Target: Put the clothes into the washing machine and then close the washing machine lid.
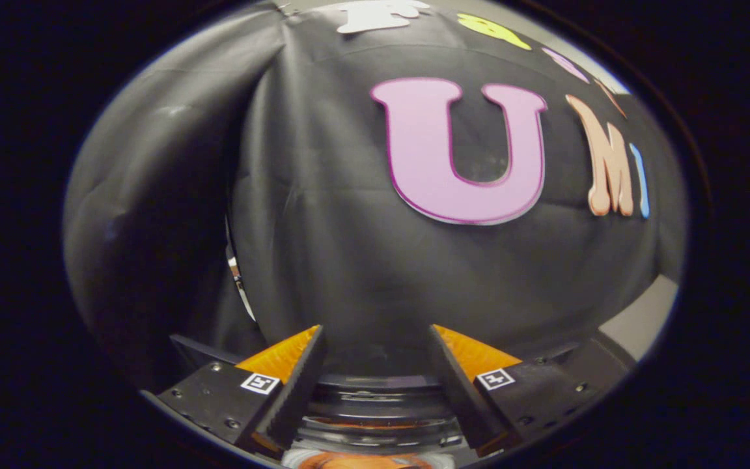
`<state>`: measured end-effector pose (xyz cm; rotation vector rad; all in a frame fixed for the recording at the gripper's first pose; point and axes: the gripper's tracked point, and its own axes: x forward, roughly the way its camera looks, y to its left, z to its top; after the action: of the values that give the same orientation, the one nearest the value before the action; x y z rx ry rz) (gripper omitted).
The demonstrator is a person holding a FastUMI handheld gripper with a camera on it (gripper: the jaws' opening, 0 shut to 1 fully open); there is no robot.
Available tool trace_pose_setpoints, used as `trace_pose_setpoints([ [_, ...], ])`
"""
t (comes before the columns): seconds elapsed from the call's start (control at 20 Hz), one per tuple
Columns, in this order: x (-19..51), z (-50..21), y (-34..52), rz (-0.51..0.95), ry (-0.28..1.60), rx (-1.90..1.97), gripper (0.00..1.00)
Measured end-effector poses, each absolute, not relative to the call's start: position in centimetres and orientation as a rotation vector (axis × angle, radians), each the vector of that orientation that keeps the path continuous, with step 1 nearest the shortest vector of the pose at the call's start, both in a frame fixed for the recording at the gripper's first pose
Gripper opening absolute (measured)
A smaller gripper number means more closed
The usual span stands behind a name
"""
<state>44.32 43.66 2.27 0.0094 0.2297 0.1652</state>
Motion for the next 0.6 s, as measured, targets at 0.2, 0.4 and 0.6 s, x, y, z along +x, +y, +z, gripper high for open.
trace_pose_setpoints([
  [0.2, 44.4, 2.3, 43.3, 0.166, 0.212, -0.012, 0.96],
  [0.4, 44.2, 2.7, 43.1, 0.166, 0.185, -0.008, 0.97],
  [0.6, 44.1, 3.4, 42.8, 0.173, 0.165, -0.002, 0.96],
])
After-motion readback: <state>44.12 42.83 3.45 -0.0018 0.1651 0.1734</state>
